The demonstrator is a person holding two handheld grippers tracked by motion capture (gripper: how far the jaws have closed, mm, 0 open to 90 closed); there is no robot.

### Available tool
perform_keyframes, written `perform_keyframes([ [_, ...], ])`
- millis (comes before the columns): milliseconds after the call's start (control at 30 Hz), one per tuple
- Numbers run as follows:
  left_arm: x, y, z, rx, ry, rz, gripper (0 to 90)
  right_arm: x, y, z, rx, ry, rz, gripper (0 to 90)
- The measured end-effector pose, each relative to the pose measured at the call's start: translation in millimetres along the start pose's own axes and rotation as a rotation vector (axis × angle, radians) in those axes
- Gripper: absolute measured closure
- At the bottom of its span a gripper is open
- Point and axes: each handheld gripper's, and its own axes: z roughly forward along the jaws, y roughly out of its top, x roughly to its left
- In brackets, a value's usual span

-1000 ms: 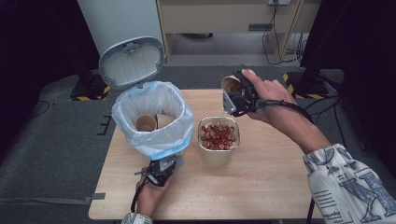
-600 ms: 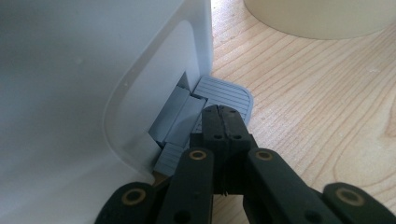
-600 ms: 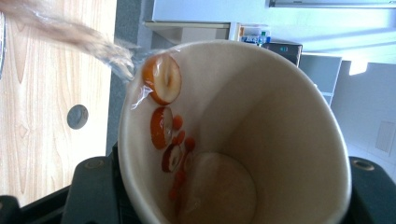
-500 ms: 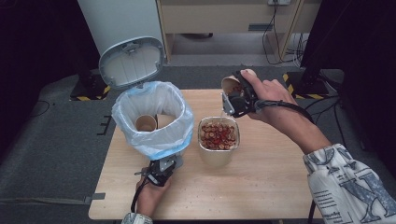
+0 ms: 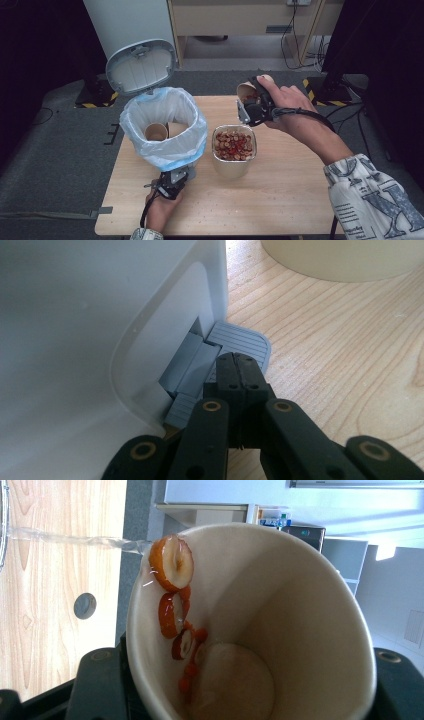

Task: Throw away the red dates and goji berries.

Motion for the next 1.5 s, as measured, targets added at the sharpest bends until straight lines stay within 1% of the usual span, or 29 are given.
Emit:
perform_keyframes([
  [433, 0.0, 0.0, 0.0, 0.000, 0.001, 0.000, 89.8, 0.7, 0.9, 0.1, 0.004, -0.001, -0.011, 35.6],
  [467, 0.0, 0.0, 0.0, 0.000, 0.001, 0.000, 89.8, 1.4, 2.7, 0.0, 0.009, -0.006, -0.039, 35.6],
  [500, 0.0, 0.0, 0.0, 0.000, 0.001, 0.000, 89.8, 1.4, 2.7, 0.0, 0.009, -0.006, -0.039, 35.6],
  [533, 0.0, 0.0, -0.1, 0.000, 0.000, -0.001, 89.8, 2.6, 4.2, 0.0, 0.014, -0.013, -0.061, 35.6],
  [567, 0.0, 0.0, -0.1, 0.000, 0.001, -0.002, 89.8, 6.2, 7.9, 0.4, 0.028, -0.038, -0.132, 35.7],
  [600, 0.0, 0.0, -0.1, 0.000, 0.001, -0.002, 89.8, 6.2, 7.9, 0.4, 0.028, -0.038, -0.132, 35.7],
  [667, 0.0, -0.1, -0.1, 0.000, 0.001, -0.002, 89.8, 7.7, 10.0, 0.9, 0.027, -0.048, -0.161, 35.7],
  [700, 0.0, -0.1, -0.1, -0.001, 0.000, -0.002, 89.8, 7.9, 11.1, 1.1, 0.041, -0.051, -0.179, 35.8],
  [733, 0.0, -0.1, -0.1, 0.000, 0.000, -0.002, 89.8, 7.8, 10.9, 1.7, 0.037, -0.058, -0.185, 35.8],
  [900, 0.1, 0.0, -0.1, 0.000, 0.000, -0.002, 89.8, 5.0, 11.3, 1.0, 0.046, -0.067, -0.198, 35.8],
  [1100, 0.0, -0.1, -0.1, -0.001, 0.000, -0.001, 89.8, 3.4, 14.2, 0.0, 0.039, -0.075, -0.217, 35.8],
  [1500, 0.2, 0.0, -0.2, 0.002, 0.000, 0.002, 89.8, 1.2, 14.1, -0.7, 0.042, -0.078, -0.219, 35.8],
])
